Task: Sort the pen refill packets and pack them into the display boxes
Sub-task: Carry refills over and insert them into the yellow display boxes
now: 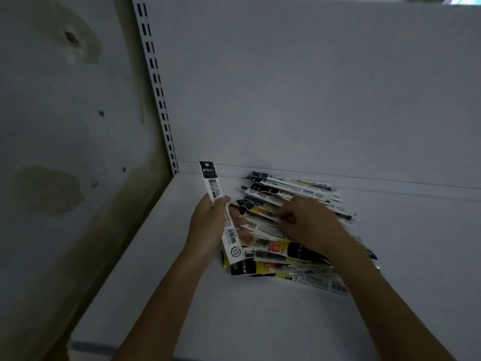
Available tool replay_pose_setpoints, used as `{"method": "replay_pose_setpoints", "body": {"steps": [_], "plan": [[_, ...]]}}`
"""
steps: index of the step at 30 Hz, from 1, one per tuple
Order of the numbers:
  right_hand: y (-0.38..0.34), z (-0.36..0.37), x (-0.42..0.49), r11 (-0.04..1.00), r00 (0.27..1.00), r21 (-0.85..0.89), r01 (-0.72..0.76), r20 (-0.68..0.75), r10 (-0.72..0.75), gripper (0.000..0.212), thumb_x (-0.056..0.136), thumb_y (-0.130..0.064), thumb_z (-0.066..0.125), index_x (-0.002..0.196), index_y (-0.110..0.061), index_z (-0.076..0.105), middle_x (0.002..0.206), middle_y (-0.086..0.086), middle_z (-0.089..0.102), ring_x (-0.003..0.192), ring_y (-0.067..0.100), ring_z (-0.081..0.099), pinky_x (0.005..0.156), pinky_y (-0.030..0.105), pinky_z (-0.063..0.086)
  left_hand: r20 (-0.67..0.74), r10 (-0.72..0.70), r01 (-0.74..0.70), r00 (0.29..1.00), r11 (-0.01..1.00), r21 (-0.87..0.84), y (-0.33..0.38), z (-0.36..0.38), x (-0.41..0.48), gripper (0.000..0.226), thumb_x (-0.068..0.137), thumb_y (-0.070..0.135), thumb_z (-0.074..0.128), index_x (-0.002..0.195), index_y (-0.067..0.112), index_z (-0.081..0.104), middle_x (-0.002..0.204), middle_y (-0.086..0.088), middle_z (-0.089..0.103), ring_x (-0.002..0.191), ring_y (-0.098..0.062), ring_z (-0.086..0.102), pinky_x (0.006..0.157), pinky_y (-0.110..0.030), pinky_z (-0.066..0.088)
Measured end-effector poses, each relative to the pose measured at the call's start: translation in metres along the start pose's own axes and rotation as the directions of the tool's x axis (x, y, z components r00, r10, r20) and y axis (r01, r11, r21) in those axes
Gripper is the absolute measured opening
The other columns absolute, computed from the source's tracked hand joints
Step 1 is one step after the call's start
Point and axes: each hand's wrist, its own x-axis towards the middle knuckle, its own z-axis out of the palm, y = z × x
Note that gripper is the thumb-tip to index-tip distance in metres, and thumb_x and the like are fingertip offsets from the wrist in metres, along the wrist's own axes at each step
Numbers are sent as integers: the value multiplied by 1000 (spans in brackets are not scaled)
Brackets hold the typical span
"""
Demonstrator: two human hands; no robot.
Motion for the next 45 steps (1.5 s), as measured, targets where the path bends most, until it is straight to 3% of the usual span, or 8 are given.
{"method": "replay_pose_setpoints", "body": {"steps": [9,12,14,21,30,35,40,45], "plan": [[-20,3,8,989,929,137,58,-370,-3,20,92,-19,53,91,-10,71,94,7,59,81,23,56,66,31,45,77,-146,145,986,989,9,-5,-3,-3,17,94,20,50,82,9,50,65,-6,48,36,-8,52,38,-17,43],[-50,1,-1,955,907,185,233,-395,-144,16,89,-13,56,83,-8,70,81,7,59,67,21,54,58,33,44,101,-82,80,991,997,25,-2,2,-3,55,78,55,59,109,9,56,100,-16,63,84,-18,69,76,-38,57],[-65,0,-6,903,934,276,329,-239,-268,16,90,-15,53,89,-11,69,83,7,63,71,19,58,63,32,48,119,-26,18,993,997,70,-1,1,-4,42,87,50,51,108,15,59,105,-13,66,99,-23,64,91,-45,50],[-13,7,4,995,994,27,-92,-64,93,19,89,-23,55,104,-18,65,101,1,61,95,23,59,77,34,51,59,36,-40,998,997,73,4,-18,-1,23,96,8,34,86,9,55,67,-5,59,39,-8,49,39,-20,42],[-14,13,1,996,962,-6,-88,-261,84,25,95,-22,47,105,-17,69,106,5,58,97,23,54,73,30,45,85,36,-45,996,993,107,1,-17,-5,21,98,16,38,90,15,57,71,-2,56,54,-10,47,49,-23,42],[-22,6,2,996,870,77,44,-493,-1,20,93,-15,51,95,-8,69,89,9,64,82,28,57,62,30,43,134,48,-59,990,995,82,2,-15,-5,22,99,22,39,90,13,57,64,0,48,43,-5,40,46,-21,36],[-40,-6,-3,907,671,31,420,-683,-287,19,87,-16,55,95,-10,72,92,6,63,80,14,48,68,21,38,241,-176,210,954,970,-120,10,-11,-6,48,97,46,30,93,6,56,61,-5,52,36,-7,41,36,-16,34],[-56,-3,-15,749,748,260,609,-504,-432,21,78,3,62,89,-9,75,101,6,66,90,9,62,76,23,52,429,-148,241,891,956,-170,19,-12,-14,53,95,50,31,93,11,67,72,-4,69,65,-13,65,56,-24,49]]}}
